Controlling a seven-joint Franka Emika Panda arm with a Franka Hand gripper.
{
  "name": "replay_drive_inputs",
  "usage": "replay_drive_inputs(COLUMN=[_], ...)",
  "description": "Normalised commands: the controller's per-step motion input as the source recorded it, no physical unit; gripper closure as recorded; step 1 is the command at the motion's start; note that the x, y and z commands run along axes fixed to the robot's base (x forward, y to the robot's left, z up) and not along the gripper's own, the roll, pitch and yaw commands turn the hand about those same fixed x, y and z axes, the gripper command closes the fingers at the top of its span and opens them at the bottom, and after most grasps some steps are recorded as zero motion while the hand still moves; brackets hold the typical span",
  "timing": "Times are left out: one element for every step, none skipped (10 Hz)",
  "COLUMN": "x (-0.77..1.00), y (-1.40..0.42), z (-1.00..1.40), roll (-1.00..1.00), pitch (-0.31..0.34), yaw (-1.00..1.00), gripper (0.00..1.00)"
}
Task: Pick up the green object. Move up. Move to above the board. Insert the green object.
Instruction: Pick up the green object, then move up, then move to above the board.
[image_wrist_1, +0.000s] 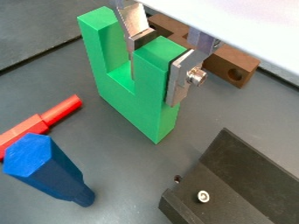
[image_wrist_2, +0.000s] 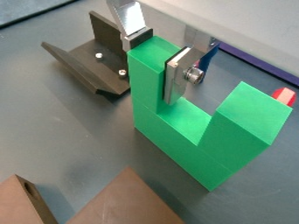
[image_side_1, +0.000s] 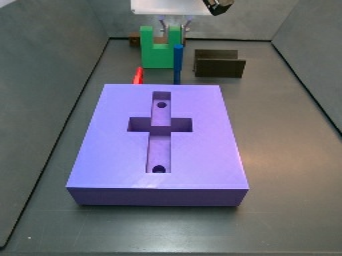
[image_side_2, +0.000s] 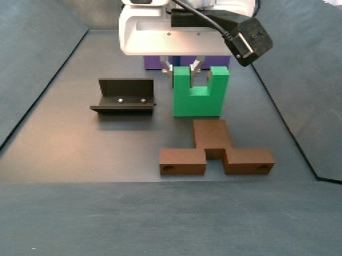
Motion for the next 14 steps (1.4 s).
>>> replay_drive_inputs(x=[0.00, 0.00, 0.00, 0.00, 0.00, 0.00, 0.00, 0.00, 0.00, -0.01, -0.02, -0.01, 0.00, -0.02], y=[0.00, 0.00, 0.00, 0.00, 0.00, 0.00, 0.00, 0.00, 0.00, 0.06, 0.05, 0.03, 0.00, 0.00], z=[0.00, 0.00, 0.00, 0.00, 0.00, 0.00, 0.00, 0.00, 0.83, 0.80, 0.55, 0.33, 1.40, 1.40], roll=[0.00, 0.00, 0.00, 0.00, 0.00, 0.00, 0.00, 0.00, 0.00, 0.01, 0.02, 0.03, 0.00, 0.00], pitch=[0.000, 0.000, 0.000, 0.000, 0.000, 0.000, 0.000, 0.000, 0.000, -0.001, 0.004, -0.005, 0.000, 0.021], yaw=[0.00, 0.00, 0.00, 0.00, 0.00, 0.00, 0.00, 0.00, 0.00, 0.03, 0.02, 0.02, 0.00, -0.01], gripper=[1.00, 1.00, 1.00, 1.00, 1.00, 1.00, 1.00, 1.00, 1.00, 1.00, 1.00, 1.00, 1.00, 1.00])
